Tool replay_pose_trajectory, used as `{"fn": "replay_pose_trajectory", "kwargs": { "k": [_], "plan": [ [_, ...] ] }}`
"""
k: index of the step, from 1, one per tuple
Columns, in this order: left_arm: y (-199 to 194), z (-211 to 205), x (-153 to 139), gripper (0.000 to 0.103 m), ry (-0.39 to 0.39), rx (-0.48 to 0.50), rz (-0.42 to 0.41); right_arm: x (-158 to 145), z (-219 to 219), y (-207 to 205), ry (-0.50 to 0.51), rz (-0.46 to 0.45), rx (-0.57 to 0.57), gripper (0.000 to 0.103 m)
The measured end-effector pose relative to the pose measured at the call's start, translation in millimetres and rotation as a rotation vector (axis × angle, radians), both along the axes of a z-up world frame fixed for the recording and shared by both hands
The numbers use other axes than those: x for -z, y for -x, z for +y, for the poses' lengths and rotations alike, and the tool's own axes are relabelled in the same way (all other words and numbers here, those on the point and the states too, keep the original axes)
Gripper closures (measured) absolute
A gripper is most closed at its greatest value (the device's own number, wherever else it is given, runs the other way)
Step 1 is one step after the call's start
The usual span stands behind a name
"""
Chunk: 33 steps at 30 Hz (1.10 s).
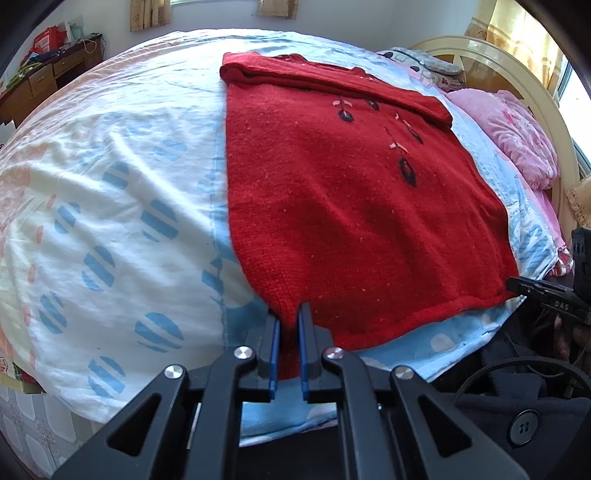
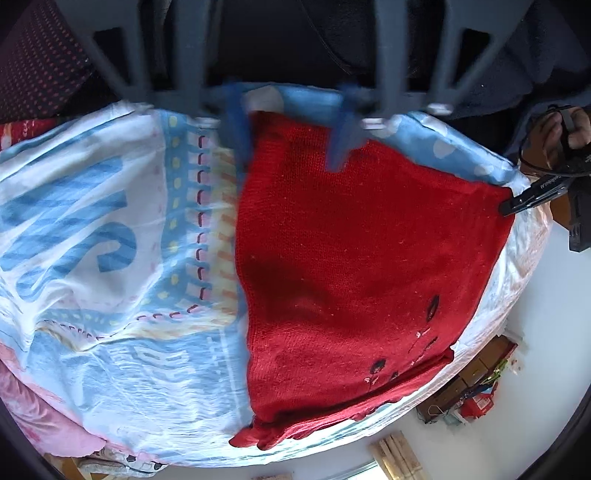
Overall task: Fold small clothes
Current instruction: 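Close the left tool on the sweater hem while the right tool closes beside it, then lift the hem with both tools and fold it up onto the collar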
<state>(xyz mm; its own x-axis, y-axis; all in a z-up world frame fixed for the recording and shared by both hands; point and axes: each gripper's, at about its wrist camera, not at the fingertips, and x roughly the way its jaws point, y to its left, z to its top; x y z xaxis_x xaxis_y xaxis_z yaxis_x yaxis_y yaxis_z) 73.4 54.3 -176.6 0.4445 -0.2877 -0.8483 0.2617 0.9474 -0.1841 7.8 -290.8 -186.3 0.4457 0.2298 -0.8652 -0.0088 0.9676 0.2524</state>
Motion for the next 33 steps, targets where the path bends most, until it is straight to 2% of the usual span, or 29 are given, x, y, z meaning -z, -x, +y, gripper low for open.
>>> {"fn": "replay_pose_trajectory", "kwargs": {
  "k": [1, 5, 8, 11, 15, 27, 33],
  "plan": [
    [0, 1, -1, 0.094, 0.003, 0.0, -0.002, -2, 1, 1, -0.001, -0.01, -0.008, 0.096],
    [2, 9, -21, 0.094, 0.05, -0.009, -0.074, -11, 0, 4, -0.017, -0.053, -0.016, 0.096],
    [5, 17, -42, 0.094, 0.113, -0.018, -0.153, -27, -8, 9, -0.11, -0.124, -0.015, 0.096],
    [5, 22, -54, 0.094, 0.152, -0.018, -0.189, -44, -16, 14, -0.187, -0.204, -0.006, 0.097],
    [0, 23, -64, 0.095, 0.19, -0.015, -0.206, -65, -18, 15, -0.233, -0.285, 0.011, 0.097],
    [-38, 29, -95, 0.095, 0.226, -0.062, -0.293, -142, -16, -9, -0.199, -0.517, 0.054, 0.097],
    [-60, 29, -112, 0.095, 0.259, -0.087, -0.347, -158, -22, -33, -0.172, -0.581, 0.1, 0.097]
  ]
}}
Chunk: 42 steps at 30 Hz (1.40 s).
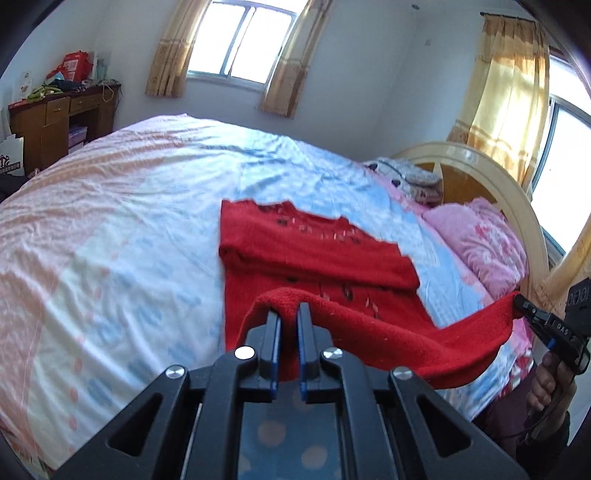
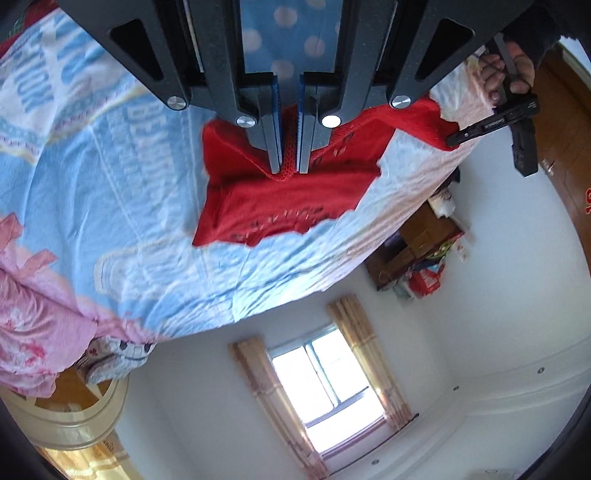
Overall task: Fold small clothes
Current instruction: 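Lift the hem with both tools and fold it up onto the collar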
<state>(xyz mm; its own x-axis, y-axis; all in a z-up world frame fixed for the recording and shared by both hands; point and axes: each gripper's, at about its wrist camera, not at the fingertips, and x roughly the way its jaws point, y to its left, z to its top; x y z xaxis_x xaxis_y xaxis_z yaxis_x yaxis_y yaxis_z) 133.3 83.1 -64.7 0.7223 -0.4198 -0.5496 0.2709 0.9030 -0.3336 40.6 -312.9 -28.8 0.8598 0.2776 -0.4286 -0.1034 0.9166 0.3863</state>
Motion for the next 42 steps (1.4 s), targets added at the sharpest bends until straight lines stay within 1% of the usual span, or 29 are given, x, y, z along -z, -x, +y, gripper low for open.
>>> {"fn": "replay_pose_trajectory", "kwargs": {
  "k": [2, 5, 7, 11, 14, 17, 22, 24, 26, 29, 34, 36, 38, 41, 42],
  "plan": [
    [-12, 0, -6, 0.095, 0.024, -0.006, -0.013, -4, -1, -7, 0.005, -0.014, 0.014, 0.097],
    [-30, -2, -13, 0.095, 0.041, -0.005, -0.032, -8, -3, -22, 0.013, -0.029, 0.015, 0.097],
    [-41, -5, -16, 0.095, 0.039, -0.005, -0.036, -12, -5, -36, 0.026, -0.037, 0.018, 0.097],
    [-70, -7, -26, 0.095, 0.075, -0.004, -0.031, -24, -10, -65, 0.038, -0.053, 0.029, 0.097],
    [-86, -11, -37, 0.095, 0.061, -0.012, -0.066, -37, -13, -87, 0.051, -0.078, 0.039, 0.097],
    [-106, -15, -45, 0.095, 0.058, -0.009, -0.086, -45, -15, -114, 0.05, -0.08, 0.042, 0.097],
    [-139, -21, -46, 0.095, 0.045, -0.035, -0.079, -47, -13, -156, 0.084, -0.065, 0.055, 0.097],
    [-154, -24, -41, 0.095, 0.036, -0.045, -0.07, -45, -13, -174, 0.088, -0.048, 0.061, 0.097],
    [-173, -27, -32, 0.095, 0.017, -0.057, -0.051, -40, -16, -195, 0.09, -0.023, 0.07, 0.097],
    [-198, -30, -15, 0.095, 0.014, -0.056, -0.005, -26, -21, -227, 0.088, 0.032, 0.085, 0.097],
    [-233, -38, 21, 0.095, -0.014, -0.079, 0.097, 22, -33, -279, 0.045, 0.18, 0.115, 0.097],
    [-245, -42, 36, 0.095, -0.043, -0.087, 0.126, 39, -36, -293, 0.031, 0.233, 0.122, 0.097],
    [-253, -44, 45, 0.095, -0.05, -0.088, 0.15, 53, -36, -304, 0.048, 0.269, 0.131, 0.097],
    [-263, -46, 54, 0.095, -0.075, -0.098, 0.164, 66, -37, -318, 0.068, 0.295, 0.146, 0.097],
    [-267, -46, 56, 0.092, -0.074, -0.101, 0.167, 69, -38, -321, 0.072, 0.299, 0.154, 0.097]
  ]
}}
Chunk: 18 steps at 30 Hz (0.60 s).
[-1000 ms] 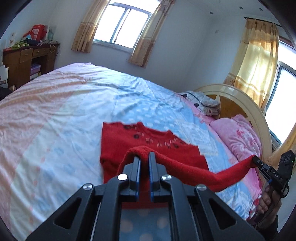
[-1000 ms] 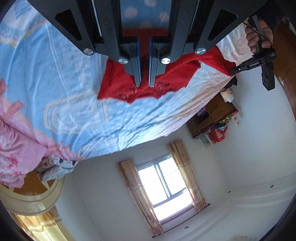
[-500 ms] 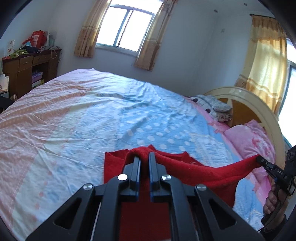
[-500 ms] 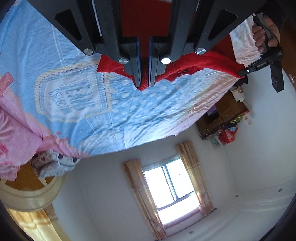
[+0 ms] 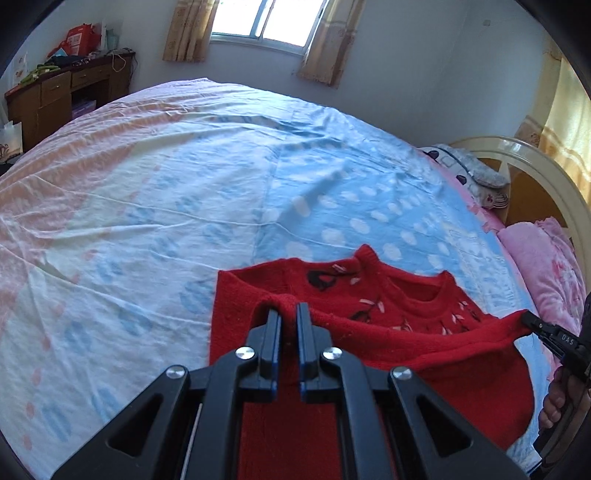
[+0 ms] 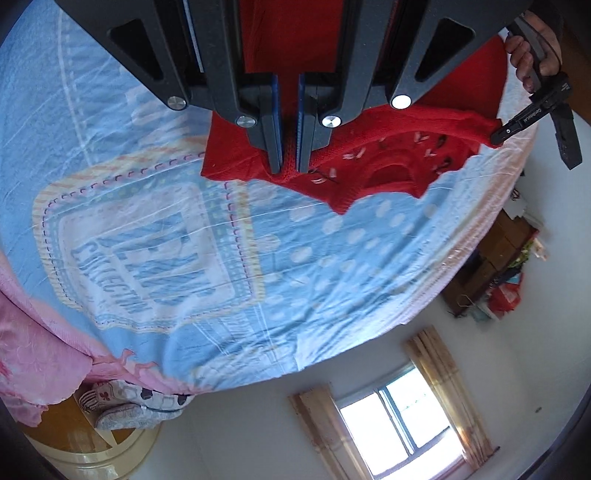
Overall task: Fold small clothes
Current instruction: 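Lift the hem with both tools and fold it up onto the collar, then open both tools and release the folded hem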
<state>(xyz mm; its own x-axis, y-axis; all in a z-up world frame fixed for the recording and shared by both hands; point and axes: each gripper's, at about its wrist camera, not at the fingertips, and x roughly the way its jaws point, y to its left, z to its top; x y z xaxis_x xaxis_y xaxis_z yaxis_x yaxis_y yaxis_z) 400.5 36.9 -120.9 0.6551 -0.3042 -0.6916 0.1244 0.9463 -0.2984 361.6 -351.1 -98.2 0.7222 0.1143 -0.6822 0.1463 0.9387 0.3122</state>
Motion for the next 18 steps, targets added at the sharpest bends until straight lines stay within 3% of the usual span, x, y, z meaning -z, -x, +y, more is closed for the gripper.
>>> {"fn": "replay_pose_trajectory", "kwargs": {
  "k": [4, 6, 7, 8, 10, 12, 15, 18],
  "plan": [
    [-13, 5, 1, 0.09, 0.036, -0.036, 0.032, 8, -6, -17, 0.005, 0.027, 0.03, 0.093],
    [-5, 13, -9, 0.089, 0.059, -0.061, 0.0, 7, -6, -21, 0.029, 0.029, 0.047, 0.068],
    [2, 16, -15, 0.088, 0.052, -0.067, -0.027, 4, -5, -20, 0.031, 0.016, 0.048, 0.042],
    [7, 17, -19, 0.084, 0.036, -0.069, -0.046, 1, -3, -15, 0.021, -0.01, 0.041, 0.035],
    [22, 16, -26, 0.07, -0.038, -0.058, -0.083, -4, 4, -5, 0.024, -0.036, 0.017, 0.035],
    [30, 9, -25, 0.042, -0.126, -0.04, -0.1, -6, 20, 3, 0.049, -0.018, -0.048, 0.035],
    [38, -16, -11, 0.039, -0.322, 0.03, -0.098, 0, 56, 6, 0.069, 0.055, -0.213, 0.035],
    [27, -41, 8, 0.038, -0.444, 0.109, -0.017, 30, 100, -10, 0.083, 0.268, -0.401, 0.035]
  ]
}}
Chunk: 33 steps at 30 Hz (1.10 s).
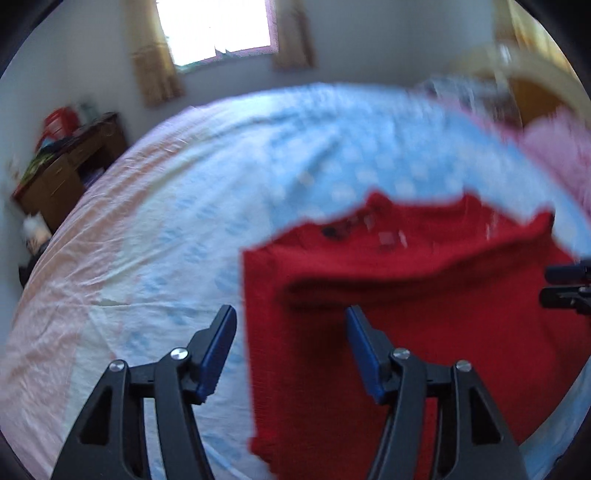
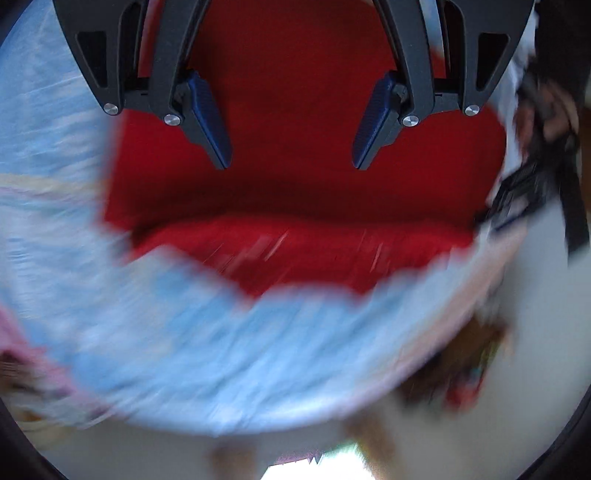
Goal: Fold small clothes
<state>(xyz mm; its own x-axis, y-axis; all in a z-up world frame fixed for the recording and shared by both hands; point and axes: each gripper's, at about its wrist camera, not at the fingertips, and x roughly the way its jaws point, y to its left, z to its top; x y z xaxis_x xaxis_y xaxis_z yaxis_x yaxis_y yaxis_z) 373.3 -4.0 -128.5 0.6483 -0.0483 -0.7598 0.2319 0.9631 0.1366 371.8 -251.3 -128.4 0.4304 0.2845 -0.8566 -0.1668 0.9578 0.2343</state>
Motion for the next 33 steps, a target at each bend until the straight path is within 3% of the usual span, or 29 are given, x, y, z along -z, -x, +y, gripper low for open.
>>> {"fn": "replay_pose_trajectory", "kwargs": {
  "k": [3, 9, 12, 15, 19, 22, 25, 28, 31, 33],
  "plan": [
    [-17, -4, -2, 0.037, -0.038, -0.062, -0.036, 3, 24, -19, 0.142, -0.047, -0.018, 0.035],
    [-33, 21, -26, 0.035, 0.029, -0.179, -0.093, -25, -6, -53, 0.132, -0.182, 0.179, 0.035],
    [-16, 32, -28, 0.034, 0.033, -0.192, -0.112, -31, -23, -36, 0.076, -0.213, 0.215, 0.035],
    [7, 41, -20, 0.026, 0.026, -0.201, -0.132, -30, -33, -5, 0.07, -0.239, 0.216, 0.035],
    [29, 45, -6, 0.026, -0.009, -0.212, -0.131, -21, -43, 33, 0.051, -0.237, 0.204, 0.035],
    [41, 48, -4, 0.026, 0.016, -0.218, -0.126, -15, -46, 51, 0.051, -0.207, 0.187, 0.035],
    [56, 53, -5, 0.026, 0.073, -0.219, -0.129, -15, -51, 79, 0.054, -0.235, 0.197, 0.035],
    [67, 48, 4, 0.024, 0.041, -0.194, -0.131, -5, -57, 102, 0.066, -0.226, 0.216, 0.035],
    [69, 44, 19, 0.022, 0.009, -0.18, -0.11, 18, -56, 112, 0.09, -0.152, 0.194, 0.062],
    [70, 45, 21, 0.018, 0.02, -0.188, -0.102, 24, -53, 121, 0.098, -0.158, 0.186, 0.063]
  ]
}}
